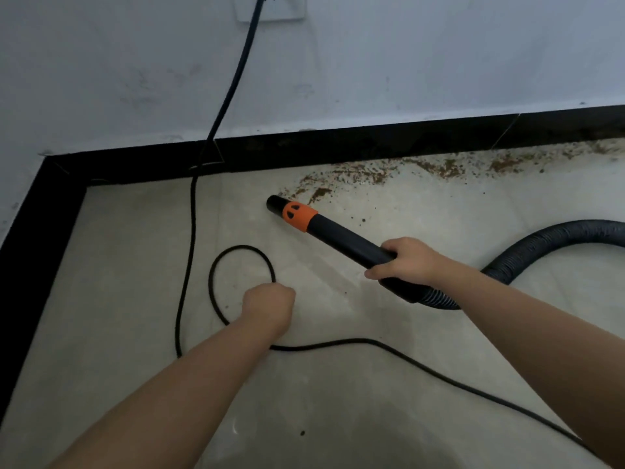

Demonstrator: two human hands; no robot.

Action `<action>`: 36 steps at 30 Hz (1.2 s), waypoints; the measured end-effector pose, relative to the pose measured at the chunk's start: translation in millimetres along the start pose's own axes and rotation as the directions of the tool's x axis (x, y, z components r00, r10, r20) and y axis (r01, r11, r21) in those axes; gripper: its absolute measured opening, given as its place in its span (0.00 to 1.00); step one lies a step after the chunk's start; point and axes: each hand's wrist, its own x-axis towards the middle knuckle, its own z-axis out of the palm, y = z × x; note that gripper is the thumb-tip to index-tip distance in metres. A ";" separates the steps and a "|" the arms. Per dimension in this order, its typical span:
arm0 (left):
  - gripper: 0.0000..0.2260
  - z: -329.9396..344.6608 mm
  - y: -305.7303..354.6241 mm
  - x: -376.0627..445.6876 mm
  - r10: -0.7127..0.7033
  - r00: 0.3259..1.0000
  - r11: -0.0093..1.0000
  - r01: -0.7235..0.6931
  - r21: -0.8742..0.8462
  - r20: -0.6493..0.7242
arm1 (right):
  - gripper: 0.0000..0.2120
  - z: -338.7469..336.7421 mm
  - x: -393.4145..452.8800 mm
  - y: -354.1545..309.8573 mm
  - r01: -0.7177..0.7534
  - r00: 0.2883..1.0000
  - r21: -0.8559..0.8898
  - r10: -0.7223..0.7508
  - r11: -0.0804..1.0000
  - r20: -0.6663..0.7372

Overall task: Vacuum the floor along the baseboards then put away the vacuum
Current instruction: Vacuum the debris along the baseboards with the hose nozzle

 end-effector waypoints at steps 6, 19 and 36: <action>0.13 -32.4 8.9 24.5 -0.325 0.943 0.260 0.169 -0.951 0.079 | 0.14 17.6 -4.7 14.6 0.014 0.999 -0.006 -0.014 1.000 -0.042; 0.23 -57.3 46.1 36.7 -0.230 0.946 -0.316 0.149 -0.937 0.228 | 0.29 13.6 -19.5 30.3 0.101 0.971 0.130 -0.126 0.986 0.201; 0.29 -92.3 31.6 56.6 -0.373 0.897 0.082 0.287 -0.954 0.237 | 0.24 25.6 -16.6 1.6 0.223 0.972 0.043 -0.226 0.974 0.072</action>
